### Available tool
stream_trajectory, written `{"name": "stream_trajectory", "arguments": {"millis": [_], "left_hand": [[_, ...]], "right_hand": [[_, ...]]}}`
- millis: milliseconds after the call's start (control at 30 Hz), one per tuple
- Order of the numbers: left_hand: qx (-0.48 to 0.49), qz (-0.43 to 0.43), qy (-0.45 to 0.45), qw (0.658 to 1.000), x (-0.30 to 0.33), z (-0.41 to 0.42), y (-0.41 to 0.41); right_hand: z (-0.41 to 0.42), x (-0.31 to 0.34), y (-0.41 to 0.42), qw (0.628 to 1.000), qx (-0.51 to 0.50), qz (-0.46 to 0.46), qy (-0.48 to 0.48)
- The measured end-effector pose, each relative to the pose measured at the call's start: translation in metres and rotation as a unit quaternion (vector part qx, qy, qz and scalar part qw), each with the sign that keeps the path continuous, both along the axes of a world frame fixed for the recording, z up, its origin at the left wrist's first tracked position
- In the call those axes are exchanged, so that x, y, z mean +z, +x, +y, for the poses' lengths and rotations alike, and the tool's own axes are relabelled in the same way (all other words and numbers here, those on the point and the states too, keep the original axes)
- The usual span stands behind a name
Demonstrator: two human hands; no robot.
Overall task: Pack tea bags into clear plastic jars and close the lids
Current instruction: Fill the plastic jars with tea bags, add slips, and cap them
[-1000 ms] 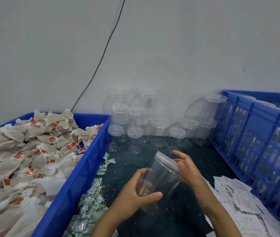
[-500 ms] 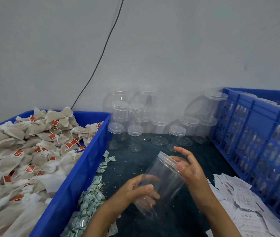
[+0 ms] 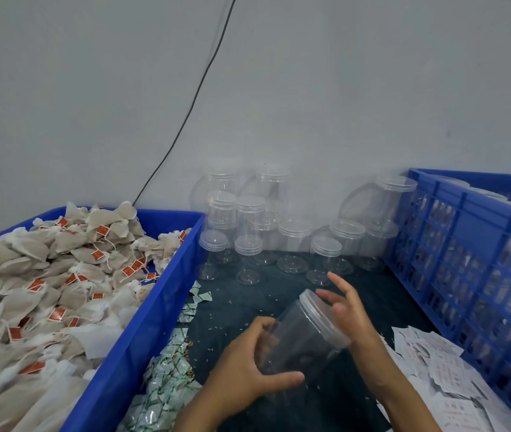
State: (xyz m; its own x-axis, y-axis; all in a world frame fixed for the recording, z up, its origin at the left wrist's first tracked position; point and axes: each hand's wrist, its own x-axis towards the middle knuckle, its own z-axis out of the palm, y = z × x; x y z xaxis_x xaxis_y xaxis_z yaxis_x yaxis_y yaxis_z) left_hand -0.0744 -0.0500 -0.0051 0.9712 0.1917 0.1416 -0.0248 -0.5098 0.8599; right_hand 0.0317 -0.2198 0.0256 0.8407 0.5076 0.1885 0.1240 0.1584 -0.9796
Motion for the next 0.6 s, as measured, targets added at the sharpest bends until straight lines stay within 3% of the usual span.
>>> {"name": "stream_trajectory", "arguments": {"millis": [100,200,300,433,600], "left_hand": [[0.058,-0.050,0.116,0.990,-0.005,0.000,0.001],[0.088,-0.067,0.137,0.984,-0.006,0.001,0.003],[0.060,-0.044,0.055,0.996,-0.005,0.005,0.003],[-0.044,-0.011,-0.165,0.985,-0.003,0.004,0.003],[-0.011,-0.035,-0.249,0.968,-0.007,0.003,0.007]], "right_hand": [[0.004,-0.003,-0.006,0.995,-0.021,-0.058,-0.085],[0.003,-0.004,-0.009,0.991,-0.033,-0.091,-0.094],[0.003,-0.004,-0.009,0.996,-0.025,-0.073,-0.053],[-0.002,0.000,-0.005,0.997,0.023,-0.017,0.067],[-0.006,-0.001,0.005,0.961,0.002,0.155,0.229]]}}
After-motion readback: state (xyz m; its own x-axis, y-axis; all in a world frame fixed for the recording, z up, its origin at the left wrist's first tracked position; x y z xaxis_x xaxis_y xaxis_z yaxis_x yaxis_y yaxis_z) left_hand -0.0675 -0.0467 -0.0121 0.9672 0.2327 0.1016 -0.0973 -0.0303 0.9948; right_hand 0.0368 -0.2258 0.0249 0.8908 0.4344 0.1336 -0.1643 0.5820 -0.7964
